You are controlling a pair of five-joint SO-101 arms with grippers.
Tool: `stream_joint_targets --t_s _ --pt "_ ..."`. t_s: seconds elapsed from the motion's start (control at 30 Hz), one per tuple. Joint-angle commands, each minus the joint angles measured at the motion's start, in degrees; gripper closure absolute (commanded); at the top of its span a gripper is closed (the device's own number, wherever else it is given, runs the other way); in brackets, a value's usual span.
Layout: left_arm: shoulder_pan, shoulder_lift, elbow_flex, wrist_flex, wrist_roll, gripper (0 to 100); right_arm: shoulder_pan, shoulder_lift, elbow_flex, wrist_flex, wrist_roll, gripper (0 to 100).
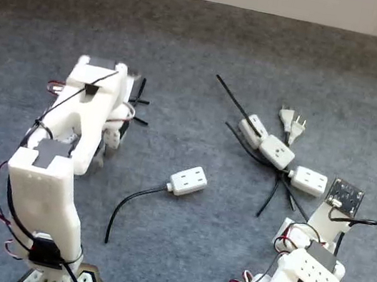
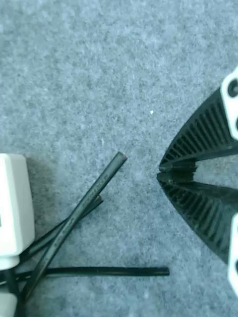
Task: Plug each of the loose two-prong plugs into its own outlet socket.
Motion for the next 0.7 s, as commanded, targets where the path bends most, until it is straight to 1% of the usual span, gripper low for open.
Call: stream_joint_targets --t_s 0.0,0.13,0.2,0.33,0.53,0.67 --pt "2.51 -10.68 -12.7 4.84 -0.09 99 -0.57 -0.13 -0.13 -1.01 0.35 98.6" --pt "5.58 -20.7 -17.98 4.92 0.18 99 -0.57 -0.13 -0.13 -1.01 0.35 98.6" --pt "7.16 -26.07 -18.59 4.66 3.43 99 -0.66 -0.13 -0.13 -1.01 0.35 98.6" --pt "7.96 -35.47 -15.6 -3.96 11.43 99 -0.66 -0.13 -0.13 -1.01 0.35 98.6" --pt "7.87 -47.25 2.33 -19.6 24.88 99 -0.66 -0.13 -0.13 -1.01 0.35 98.6" --pt "7.78 -58.24 16.84 -30.77 31.74 99 -0.66 -0.13 -0.13 -1.01 0.35 98.6"
